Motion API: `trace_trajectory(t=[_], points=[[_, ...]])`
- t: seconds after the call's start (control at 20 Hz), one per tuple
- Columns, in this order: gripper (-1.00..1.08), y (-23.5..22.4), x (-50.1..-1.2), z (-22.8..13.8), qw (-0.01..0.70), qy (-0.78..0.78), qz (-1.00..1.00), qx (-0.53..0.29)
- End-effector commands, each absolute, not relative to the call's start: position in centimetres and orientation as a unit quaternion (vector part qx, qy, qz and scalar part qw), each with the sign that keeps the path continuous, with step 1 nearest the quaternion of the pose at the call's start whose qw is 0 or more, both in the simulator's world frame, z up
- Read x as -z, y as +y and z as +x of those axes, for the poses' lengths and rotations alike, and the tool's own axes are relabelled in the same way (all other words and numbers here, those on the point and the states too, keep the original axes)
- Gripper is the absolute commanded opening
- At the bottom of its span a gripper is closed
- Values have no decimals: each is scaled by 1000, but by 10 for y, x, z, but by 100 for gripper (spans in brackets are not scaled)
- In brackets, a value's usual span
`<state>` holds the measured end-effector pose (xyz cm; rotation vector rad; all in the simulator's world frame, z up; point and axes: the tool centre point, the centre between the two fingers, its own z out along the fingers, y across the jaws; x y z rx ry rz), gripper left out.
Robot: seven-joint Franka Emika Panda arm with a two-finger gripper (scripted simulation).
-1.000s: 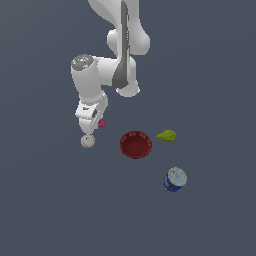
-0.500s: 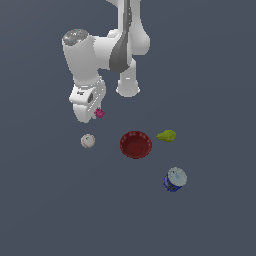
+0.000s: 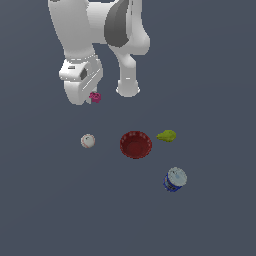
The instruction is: Pick up a designated object from a clutter of objects.
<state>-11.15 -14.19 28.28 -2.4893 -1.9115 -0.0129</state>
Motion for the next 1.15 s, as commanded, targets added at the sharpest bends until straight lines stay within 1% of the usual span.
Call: trace_trajectory(t=[0.0, 0.3, 0.6, 0.85, 1.1], points=[[-100, -143, -305, -114, 1, -609, -793, 4], [-100, -147, -357, -119, 1, -608, -794, 3], [-100, -150, -395, -121, 0, -607, -795, 1], [-100, -152, -413, -122, 0, -606, -795, 0], [-100, -153, -420, -122, 0, -606, -795, 0]])
